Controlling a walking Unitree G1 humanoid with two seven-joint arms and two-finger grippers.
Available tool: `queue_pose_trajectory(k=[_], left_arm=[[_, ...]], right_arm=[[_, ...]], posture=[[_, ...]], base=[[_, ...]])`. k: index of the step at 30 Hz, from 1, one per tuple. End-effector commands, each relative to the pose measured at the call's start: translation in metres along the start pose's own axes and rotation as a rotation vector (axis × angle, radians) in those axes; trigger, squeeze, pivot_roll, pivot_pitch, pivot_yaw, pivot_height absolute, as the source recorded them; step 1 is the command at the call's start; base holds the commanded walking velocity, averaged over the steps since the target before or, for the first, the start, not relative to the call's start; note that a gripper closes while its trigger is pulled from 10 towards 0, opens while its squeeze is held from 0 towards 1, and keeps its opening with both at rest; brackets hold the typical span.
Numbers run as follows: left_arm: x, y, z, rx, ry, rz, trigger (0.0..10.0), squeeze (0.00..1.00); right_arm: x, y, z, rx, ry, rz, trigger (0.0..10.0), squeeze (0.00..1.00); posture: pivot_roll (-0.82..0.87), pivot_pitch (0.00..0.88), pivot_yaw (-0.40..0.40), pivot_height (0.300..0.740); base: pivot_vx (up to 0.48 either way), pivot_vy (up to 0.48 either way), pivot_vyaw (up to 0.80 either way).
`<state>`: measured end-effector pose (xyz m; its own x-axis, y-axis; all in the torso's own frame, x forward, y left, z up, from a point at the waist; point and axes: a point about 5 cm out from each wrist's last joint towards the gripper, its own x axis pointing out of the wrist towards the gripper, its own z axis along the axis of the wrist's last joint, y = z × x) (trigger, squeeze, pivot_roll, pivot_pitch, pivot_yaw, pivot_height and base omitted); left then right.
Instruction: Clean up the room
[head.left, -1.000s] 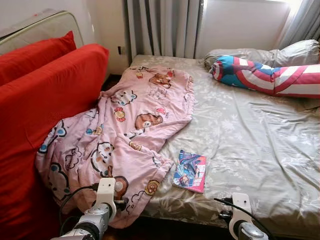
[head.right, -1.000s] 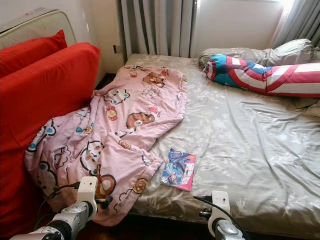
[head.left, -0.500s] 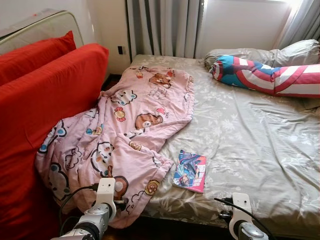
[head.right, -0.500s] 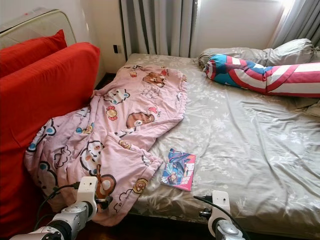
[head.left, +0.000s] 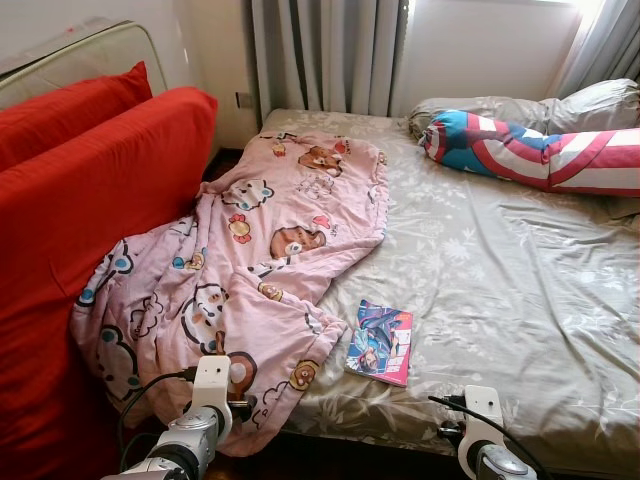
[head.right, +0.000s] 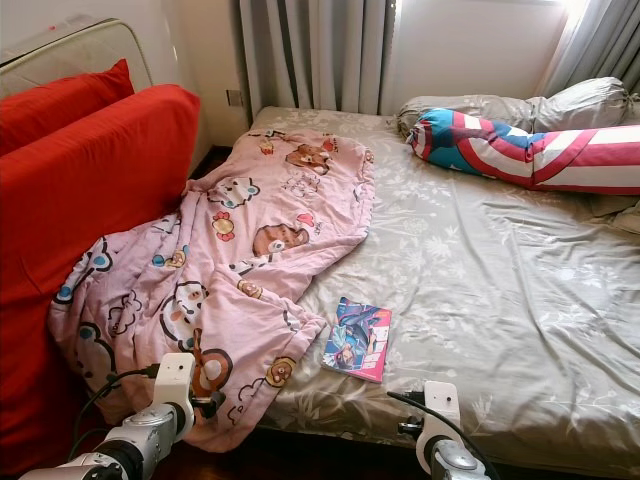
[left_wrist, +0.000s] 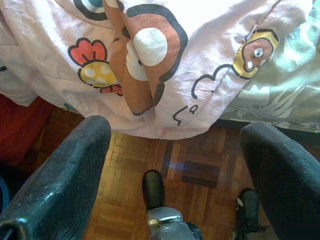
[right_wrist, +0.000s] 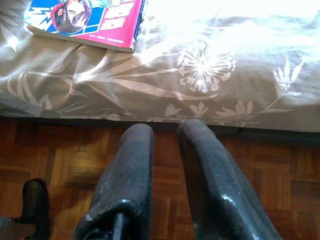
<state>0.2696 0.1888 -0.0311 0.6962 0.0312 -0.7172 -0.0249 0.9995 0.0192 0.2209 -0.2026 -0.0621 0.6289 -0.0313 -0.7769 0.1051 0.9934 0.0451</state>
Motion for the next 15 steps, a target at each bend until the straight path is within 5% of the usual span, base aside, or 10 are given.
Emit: queue_pose_trajectory(k=[1, 8, 15], left_arm=[[0.0003, 0.0020, 0.0056, 0.006, -0.009, 0.012, 10.0, 0.00], [0.0003, 0.0026, 0.0054, 0.002, -0.008, 0.018, 10.0, 0.00], [0.0003, 0.0026, 0.0050, 0.000, -0.007, 0.015, 10.0, 0.00]], right_arm=[[-0.0002, 0.0002, -0.0015, 0.014, 0.000, 0.000, 10.0, 0.00], [0.0000, 0.0024, 0.0004, -0.032, -0.004, 0.041, 10.0, 0.00], [-0.0001, 0.0028, -0.0006, -0.018, -0.002, 0.041, 10.0, 0.00]], posture=[[-0.02, 0.000, -0.025, 0.740], [-0.02, 0.000, -0.025, 0.740], [-0.02, 0.000, -0.023, 0.740]], base=[[0.000, 0.000, 0.00], [0.000, 0.000, 0.00], [0.268, 0.000, 0.54]])
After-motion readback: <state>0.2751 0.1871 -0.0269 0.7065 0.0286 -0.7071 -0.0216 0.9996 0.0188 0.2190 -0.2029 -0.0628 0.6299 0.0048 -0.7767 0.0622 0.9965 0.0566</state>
